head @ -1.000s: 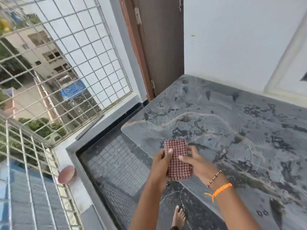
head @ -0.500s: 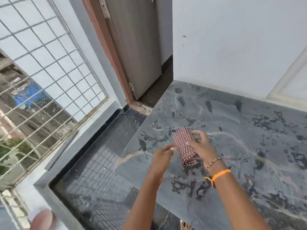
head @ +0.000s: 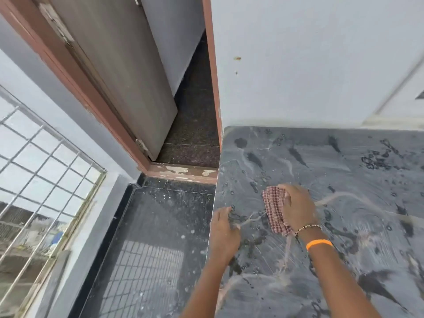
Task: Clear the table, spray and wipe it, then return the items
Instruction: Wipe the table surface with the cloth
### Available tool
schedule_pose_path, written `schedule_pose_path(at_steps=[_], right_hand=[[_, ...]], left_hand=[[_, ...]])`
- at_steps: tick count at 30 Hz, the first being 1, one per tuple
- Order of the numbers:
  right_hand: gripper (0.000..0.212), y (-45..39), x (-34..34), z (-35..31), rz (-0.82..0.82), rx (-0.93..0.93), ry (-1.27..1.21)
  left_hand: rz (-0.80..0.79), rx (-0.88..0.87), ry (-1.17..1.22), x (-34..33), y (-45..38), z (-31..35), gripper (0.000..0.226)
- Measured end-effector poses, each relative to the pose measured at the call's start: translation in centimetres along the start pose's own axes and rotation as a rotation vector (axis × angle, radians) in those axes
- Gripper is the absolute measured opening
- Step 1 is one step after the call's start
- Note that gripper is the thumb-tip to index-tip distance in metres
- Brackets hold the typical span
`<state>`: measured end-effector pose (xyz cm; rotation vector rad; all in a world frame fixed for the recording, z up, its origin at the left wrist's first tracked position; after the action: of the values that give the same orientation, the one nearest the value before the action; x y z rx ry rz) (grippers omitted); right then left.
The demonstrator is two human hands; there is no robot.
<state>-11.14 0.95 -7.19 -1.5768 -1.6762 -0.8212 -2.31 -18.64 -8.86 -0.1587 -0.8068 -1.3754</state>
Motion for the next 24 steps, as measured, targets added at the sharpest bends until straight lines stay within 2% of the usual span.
schedule_pose_path(at_steps=[3,6,9,11,14,16,20,24], right_hand=[[0.051,1.9,-3.2,0.2,-0.151,0.050,0.230],[0.065,3.9,-5.6,-0.9,-0.192,0.102,0.480],[0.059,4.0,-7.1,-3.2,-0.170,0.145,0.480],[0.055,3.6,-8.7,-6.0,-0.164,0.261,0.491],[0.058,2.4,-12.1,-10.9,-0.235,0.451,0.496],[0.058,0.9,-12.9,-13.0,-0.231,0.499,0.492],[0.055,-3.2,-12.7,-11.7,-0.241,0.447,0.455],[0.055,-6.8,-10.0,-5.1,-0.186,0.256,0.471]], left_hand=[[-0.064,0.000,0.003,0.6,-1.1,-1.3,0.061],[-0.122,0.011,0.050,0.6,-1.6,-1.8,0.067],[-0.117,0.021,0.126,1.0,-1.8,-2.1,0.072],[-0.099,0.034,0.159,1.4,-1.6,-2.5,0.073],[-0.026,-0.005,0.199,2.4,-1.4,-2.6,0.062],[0.022,-0.010,0.240,3.1,-1.4,-2.4,0.060],[0.020,-0.025,0.133,2.7,-2.5,-2.1,0.068],[-0.039,-0.067,-0.018,1.1,-4.0,-1.3,0.076]])
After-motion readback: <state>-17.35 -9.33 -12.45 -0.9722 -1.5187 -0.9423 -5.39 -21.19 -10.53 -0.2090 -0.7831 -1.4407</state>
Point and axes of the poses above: each hand's wrist, its own y-axis away from the middle knuckle, its own x-axis out of the back of the hand, z = x × y, the point moved 8 cm from there along -y, towards the middle knuckle, and after that the axes turned 3 degrees about x, right-handed, at the moved point
